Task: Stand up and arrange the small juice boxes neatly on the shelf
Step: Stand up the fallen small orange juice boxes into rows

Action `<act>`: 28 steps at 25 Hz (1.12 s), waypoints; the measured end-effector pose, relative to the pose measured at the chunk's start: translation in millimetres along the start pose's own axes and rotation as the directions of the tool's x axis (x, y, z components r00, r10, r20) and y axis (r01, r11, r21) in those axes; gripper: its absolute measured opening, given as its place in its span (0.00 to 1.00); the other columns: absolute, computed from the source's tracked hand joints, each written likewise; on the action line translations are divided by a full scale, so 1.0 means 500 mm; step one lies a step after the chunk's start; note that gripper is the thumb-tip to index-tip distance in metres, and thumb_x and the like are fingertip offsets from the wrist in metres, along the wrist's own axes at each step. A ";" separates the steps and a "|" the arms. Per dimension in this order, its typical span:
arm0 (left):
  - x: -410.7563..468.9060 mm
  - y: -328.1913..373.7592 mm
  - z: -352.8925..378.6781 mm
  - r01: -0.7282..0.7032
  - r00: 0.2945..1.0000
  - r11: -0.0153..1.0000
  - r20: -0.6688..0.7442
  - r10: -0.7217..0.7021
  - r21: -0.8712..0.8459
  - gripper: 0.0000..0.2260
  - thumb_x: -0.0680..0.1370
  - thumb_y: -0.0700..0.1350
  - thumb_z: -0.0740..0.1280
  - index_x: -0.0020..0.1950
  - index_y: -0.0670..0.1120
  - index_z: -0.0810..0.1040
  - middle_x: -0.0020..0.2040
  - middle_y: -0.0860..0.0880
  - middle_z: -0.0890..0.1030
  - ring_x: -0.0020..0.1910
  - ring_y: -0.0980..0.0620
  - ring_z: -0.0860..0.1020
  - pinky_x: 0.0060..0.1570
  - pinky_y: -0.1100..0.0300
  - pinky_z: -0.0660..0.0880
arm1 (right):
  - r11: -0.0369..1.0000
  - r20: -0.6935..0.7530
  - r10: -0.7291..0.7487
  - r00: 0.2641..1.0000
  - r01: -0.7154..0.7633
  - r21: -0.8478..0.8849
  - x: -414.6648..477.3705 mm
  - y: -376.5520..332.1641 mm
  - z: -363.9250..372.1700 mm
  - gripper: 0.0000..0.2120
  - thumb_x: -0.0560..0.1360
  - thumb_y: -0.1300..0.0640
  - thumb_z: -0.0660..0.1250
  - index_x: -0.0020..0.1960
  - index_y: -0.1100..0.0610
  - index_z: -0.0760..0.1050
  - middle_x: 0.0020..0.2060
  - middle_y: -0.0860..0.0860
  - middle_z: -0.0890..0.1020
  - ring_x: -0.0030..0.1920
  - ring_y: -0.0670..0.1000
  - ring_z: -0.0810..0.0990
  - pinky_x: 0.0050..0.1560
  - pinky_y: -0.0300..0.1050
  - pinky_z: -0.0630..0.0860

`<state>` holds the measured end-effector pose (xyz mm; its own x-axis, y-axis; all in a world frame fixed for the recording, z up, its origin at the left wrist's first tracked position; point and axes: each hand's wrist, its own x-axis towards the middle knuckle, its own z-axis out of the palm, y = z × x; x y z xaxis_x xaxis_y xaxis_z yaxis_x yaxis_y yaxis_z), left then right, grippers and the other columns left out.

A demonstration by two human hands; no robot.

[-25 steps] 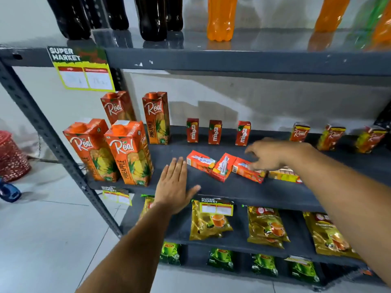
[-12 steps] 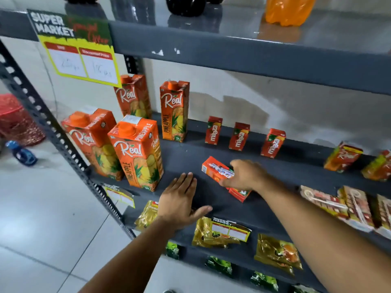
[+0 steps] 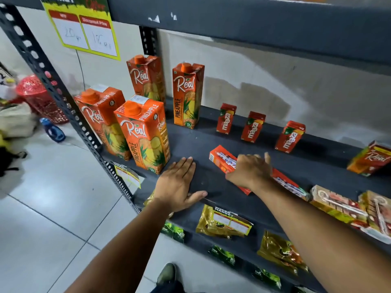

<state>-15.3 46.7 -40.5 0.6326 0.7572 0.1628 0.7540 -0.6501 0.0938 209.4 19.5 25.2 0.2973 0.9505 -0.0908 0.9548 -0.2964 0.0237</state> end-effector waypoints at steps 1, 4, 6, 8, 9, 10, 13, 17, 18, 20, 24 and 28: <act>0.001 -0.001 0.001 0.003 1.000 1.000 -0.003 -0.003 0.001 0.42 0.74 0.71 0.51 0.72 0.38 0.66 0.73 0.40 0.67 0.73 0.41 0.64 0.71 0.46 0.61 | 1.000 -0.010 0.005 1.000 -0.005 0.008 0.000 -0.001 -0.001 0.28 0.63 0.35 0.68 0.54 0.54 0.75 0.53 0.54 0.82 0.59 0.58 0.76 0.70 0.60 0.53; 0.000 -0.001 0.002 0.005 1.000 1.000 -0.005 -0.005 -0.003 0.41 0.74 0.71 0.51 0.72 0.38 0.67 0.73 0.40 0.68 0.72 0.41 0.65 0.71 0.46 0.62 | 0.998 -0.046 0.020 0.999 -0.018 0.054 -0.003 -0.005 -0.009 0.27 0.63 0.35 0.68 0.51 0.53 0.75 0.51 0.54 0.83 0.57 0.57 0.77 0.71 0.60 0.51; -0.001 -0.003 0.002 -0.005 1.000 1.000 -0.010 0.005 0.006 0.41 0.74 0.71 0.51 0.72 0.39 0.67 0.73 0.41 0.67 0.72 0.42 0.65 0.71 0.46 0.61 | 0.998 -0.070 0.027 0.997 -0.022 0.067 -0.004 -0.009 -0.018 0.26 0.63 0.35 0.68 0.49 0.53 0.75 0.49 0.53 0.83 0.56 0.56 0.78 0.71 0.59 0.51; -0.001 -0.004 0.004 -0.010 1.000 1.000 -0.016 0.011 0.012 0.41 0.75 0.71 0.51 0.72 0.39 0.67 0.73 0.41 0.68 0.72 0.42 0.65 0.70 0.47 0.61 | 0.997 -0.067 0.037 0.997 -0.032 0.075 -0.002 -0.010 -0.028 0.24 0.62 0.35 0.69 0.48 0.52 0.75 0.47 0.52 0.84 0.55 0.56 0.78 0.72 0.59 0.51; 0.000 -0.005 0.005 -0.013 1.000 1.000 -0.018 0.013 0.012 0.41 0.75 0.71 0.51 0.71 0.39 0.68 0.73 0.41 0.68 0.72 0.42 0.66 0.70 0.47 0.61 | 0.996 -0.062 0.043 0.997 -0.038 0.075 -0.001 -0.011 -0.032 0.24 0.62 0.35 0.69 0.47 0.52 0.75 0.47 0.52 0.84 0.55 0.55 0.78 0.72 0.59 0.51; -0.001 -0.005 0.007 -0.016 1.000 1.000 -0.020 0.016 0.010 0.40 0.75 0.71 0.51 0.71 0.39 0.68 0.72 0.40 0.68 0.72 0.42 0.66 0.70 0.47 0.61 | 0.996 -0.056 0.049 0.997 -0.045 0.072 0.000 -0.011 -0.035 0.23 0.61 0.36 0.69 0.46 0.52 0.74 0.46 0.52 0.84 0.54 0.55 0.79 0.72 0.58 0.51; -0.001 -0.009 0.010 -0.028 0.999 1.000 -0.021 0.028 0.007 0.40 0.75 0.71 0.51 0.71 0.39 0.68 0.72 0.40 0.69 0.72 0.42 0.66 0.70 0.47 0.61 | 0.996 -0.032 0.072 0.997 -0.070 0.059 -0.001 -0.014 -0.037 0.22 0.61 0.36 0.70 0.46 0.51 0.74 0.45 0.51 0.84 0.53 0.55 0.79 0.72 0.58 0.50; -0.002 -0.008 0.012 -0.030 0.999 1.000 -0.037 0.030 -0.008 0.40 0.75 0.71 0.51 0.71 0.39 0.69 0.72 0.40 0.69 0.71 0.41 0.66 0.70 0.47 0.62 | 0.994 -0.002 0.098 0.995 -0.098 0.052 -0.002 -0.015 -0.038 0.20 0.61 0.37 0.70 0.42 0.51 0.74 0.40 0.49 0.82 0.49 0.54 0.80 0.72 0.59 0.50; -0.003 -0.008 0.011 -0.029 0.999 1.000 -0.035 0.029 -0.011 0.40 0.75 0.71 0.51 0.71 0.39 0.68 0.72 0.40 0.69 0.71 0.41 0.66 0.70 0.47 0.62 | 0.994 0.002 0.103 0.995 -0.103 0.049 -0.002 -0.015 -0.041 0.20 0.61 0.37 0.71 0.43 0.51 0.75 0.38 0.49 0.82 0.49 0.53 0.80 0.72 0.59 0.50; -0.003 -0.008 0.009 -0.029 0.999 1.000 -0.035 0.028 -0.012 0.41 0.75 0.71 0.50 0.71 0.39 0.68 0.72 0.40 0.68 0.72 0.41 0.66 0.70 0.47 0.62 | 0.995 0.010 0.090 0.996 -0.090 0.033 -0.003 -0.015 -0.049 0.20 0.62 0.40 0.72 0.47 0.51 0.77 0.40 0.48 0.82 0.50 0.53 0.80 0.72 0.60 0.51; -0.004 -0.005 0.006 -0.017 1.000 1.000 -0.024 0.017 -0.012 0.42 0.75 0.72 0.48 0.72 0.39 0.66 0.74 0.40 0.66 0.73 0.42 0.64 0.71 0.47 0.61 | 0.992 -0.096 -0.112 0.989 0.116 0.041 0.004 -0.001 -0.086 0.25 0.66 0.52 0.73 0.62 0.49 0.74 0.56 0.50 0.77 0.55 0.56 0.78 0.63 0.59 0.66; -0.004 -0.002 0.002 -0.009 1.000 1.000 -0.013 0.009 0.010 0.43 0.74 0.72 0.45 0.74 0.40 0.64 0.75 0.41 0.64 0.74 0.43 0.61 0.72 0.49 0.58 | 0.830 -0.182 -0.544 0.819 0.493 -0.261 0.028 -0.009 -0.146 0.20 0.71 0.51 0.67 0.63 0.50 0.72 0.60 0.55 0.73 0.53 0.61 0.76 0.47 0.53 0.73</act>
<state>-16.8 46.0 -41.9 0.6367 0.7506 0.1766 0.7503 -0.6559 0.0828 209.8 41.1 96.2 -0.2750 0.9568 0.0943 0.9401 0.2470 0.2351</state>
